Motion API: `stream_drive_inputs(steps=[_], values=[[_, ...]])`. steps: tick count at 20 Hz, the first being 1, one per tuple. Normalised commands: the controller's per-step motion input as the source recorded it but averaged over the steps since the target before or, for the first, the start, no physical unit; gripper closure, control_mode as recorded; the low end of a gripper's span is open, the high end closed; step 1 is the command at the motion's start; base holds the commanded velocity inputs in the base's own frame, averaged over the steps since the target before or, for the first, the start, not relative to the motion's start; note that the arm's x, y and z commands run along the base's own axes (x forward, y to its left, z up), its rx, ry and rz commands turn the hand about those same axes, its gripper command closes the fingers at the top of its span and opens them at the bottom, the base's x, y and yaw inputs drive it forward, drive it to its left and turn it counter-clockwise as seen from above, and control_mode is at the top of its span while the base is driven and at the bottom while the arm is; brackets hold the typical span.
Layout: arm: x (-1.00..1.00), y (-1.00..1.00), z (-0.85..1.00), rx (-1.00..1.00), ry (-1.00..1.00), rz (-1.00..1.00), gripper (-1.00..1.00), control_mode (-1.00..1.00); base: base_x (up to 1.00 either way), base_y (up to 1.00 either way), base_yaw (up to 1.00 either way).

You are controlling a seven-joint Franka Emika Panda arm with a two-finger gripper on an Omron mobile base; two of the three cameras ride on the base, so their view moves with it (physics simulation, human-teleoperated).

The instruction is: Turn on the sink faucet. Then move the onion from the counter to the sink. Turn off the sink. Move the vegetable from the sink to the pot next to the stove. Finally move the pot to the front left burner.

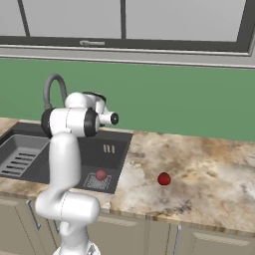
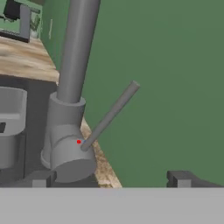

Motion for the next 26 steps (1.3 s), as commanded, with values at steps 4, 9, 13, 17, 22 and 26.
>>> stream_drive_inputs(steps=[4, 9, 13, 17, 22, 26], values=[[-0.52, -0.26, 0.1, 0.01, -0.07, -0.04, -1.0, -1.0, 0.0, 0.0, 0.0], [-0.54, -0.09, 0.33, 0.02, -0.03, -0.1, -1.0, -1.0, 0.0, 0.0, 0.0], [-0.47, -0.08, 0.43, 0.0, 0.0, -0.12, -1.0, -1.0, 0.0, 0.0, 0.0], [-0.36, -0.04, 0.49, 0.0, 0.0, -0.1, -1.0, -1.0, 0.0, 0.0, 0.0], [-0.29, -0.01, 0.58, 0.0, 0.05, -0.1, -1.0, -1.0, 0.0, 0.0, 0.0], [-0.26, -0.01, 0.57, 0.0, 0.09, -0.09, -1.0, -1.0, 0.0, 0.0, 0.0]])
